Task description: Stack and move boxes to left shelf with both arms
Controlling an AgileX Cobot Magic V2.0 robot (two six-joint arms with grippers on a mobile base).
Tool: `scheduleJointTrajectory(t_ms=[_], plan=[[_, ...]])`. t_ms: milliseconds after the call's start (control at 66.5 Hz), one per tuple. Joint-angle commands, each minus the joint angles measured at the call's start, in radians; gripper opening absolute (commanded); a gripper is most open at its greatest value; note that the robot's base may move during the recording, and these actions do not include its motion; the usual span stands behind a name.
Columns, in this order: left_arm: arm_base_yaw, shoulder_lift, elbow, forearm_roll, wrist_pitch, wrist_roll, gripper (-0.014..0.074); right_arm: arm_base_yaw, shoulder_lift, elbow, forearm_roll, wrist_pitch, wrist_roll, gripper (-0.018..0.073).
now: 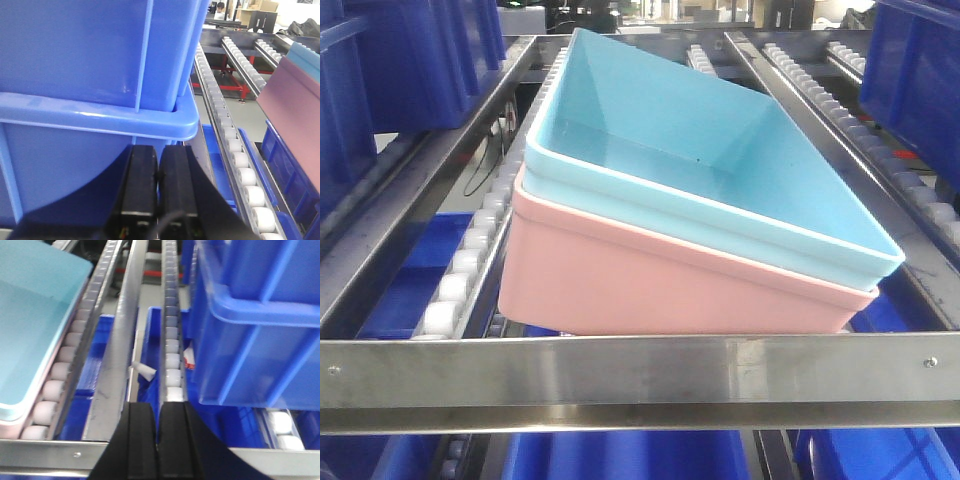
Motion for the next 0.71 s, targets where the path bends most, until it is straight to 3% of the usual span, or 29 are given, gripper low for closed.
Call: scheduleJointTrajectory(t_ms=[0, 165, 692], plan=[[-0.007, -0.018, 0.028, 0.002, -0.084, 0.002, -0.0003, -0.029, -0.039, -0.002, 0.018, -0.1, -0.01, 0.0055], [-0.007, -0.018, 0.028, 0.002, -0.084, 0.002, -0.0003, -0.046, -0.13, 0.075, 0.037, -0.167, -0.01, 0.0055], [-0.007, -0.016, 0.028, 0.002, -0.084, 0.002, -0.0003, -0.046, -0.145, 0.071, 0.037, -0.142, -0.01, 0.0055]])
